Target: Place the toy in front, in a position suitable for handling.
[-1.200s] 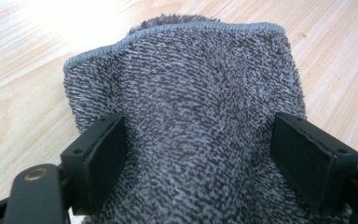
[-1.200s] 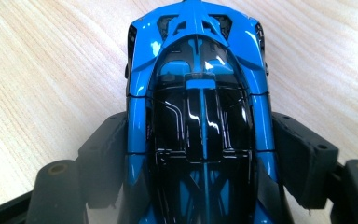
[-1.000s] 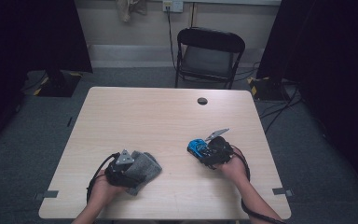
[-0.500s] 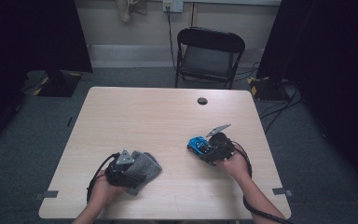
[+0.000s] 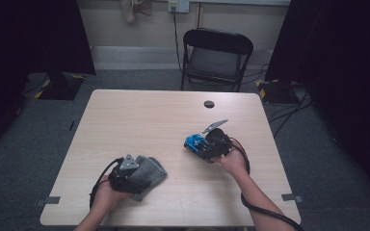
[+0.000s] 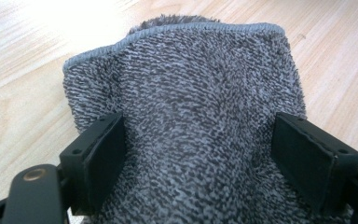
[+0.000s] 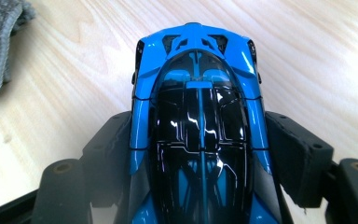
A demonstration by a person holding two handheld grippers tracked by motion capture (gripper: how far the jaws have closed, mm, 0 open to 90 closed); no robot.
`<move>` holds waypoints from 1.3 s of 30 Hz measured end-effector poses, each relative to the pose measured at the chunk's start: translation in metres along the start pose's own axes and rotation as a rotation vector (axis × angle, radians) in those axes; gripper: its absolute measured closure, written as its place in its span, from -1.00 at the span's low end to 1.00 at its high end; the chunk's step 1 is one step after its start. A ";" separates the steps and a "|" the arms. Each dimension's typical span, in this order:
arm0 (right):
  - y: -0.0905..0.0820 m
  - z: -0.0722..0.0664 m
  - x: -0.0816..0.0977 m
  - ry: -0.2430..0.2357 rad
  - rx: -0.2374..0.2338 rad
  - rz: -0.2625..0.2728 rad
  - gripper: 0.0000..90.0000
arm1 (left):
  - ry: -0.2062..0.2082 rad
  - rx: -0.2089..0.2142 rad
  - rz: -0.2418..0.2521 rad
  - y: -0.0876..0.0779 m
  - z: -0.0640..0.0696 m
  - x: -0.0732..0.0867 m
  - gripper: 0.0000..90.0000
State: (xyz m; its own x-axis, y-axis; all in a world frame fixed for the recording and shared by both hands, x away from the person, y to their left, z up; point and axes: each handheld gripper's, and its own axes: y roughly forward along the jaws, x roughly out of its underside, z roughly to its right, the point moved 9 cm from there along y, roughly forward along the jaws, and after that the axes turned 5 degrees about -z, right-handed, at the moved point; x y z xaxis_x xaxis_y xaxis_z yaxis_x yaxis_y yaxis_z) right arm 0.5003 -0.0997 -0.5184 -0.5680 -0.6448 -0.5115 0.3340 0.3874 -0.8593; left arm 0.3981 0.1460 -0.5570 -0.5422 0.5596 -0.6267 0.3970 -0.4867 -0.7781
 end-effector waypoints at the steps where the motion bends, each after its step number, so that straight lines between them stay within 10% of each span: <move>1: 0.000 0.000 0.000 0.000 0.000 0.000 -0.36 | 0.000 0.000 0.000 0.000 0.000 0.000 -0.60; 18: 0.058 -0.028 -0.042 -0.068 -0.051 0.020 -0.37 | 0.005 0.006 0.010 0.000 0.000 0.001 -0.61; 39: 0.061 -0.028 -0.039 -0.043 -0.053 0.066 -0.64 | 0.007 0.006 0.007 0.000 0.000 0.000 -0.61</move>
State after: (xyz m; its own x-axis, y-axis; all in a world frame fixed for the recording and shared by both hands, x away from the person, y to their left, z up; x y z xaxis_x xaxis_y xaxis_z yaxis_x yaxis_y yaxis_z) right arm 0.5213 -0.0328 -0.5507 -0.5124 -0.6440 -0.5680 0.3291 0.4637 -0.8226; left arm 0.3981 0.1464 -0.5572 -0.5344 0.5610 -0.6322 0.3960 -0.4946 -0.7737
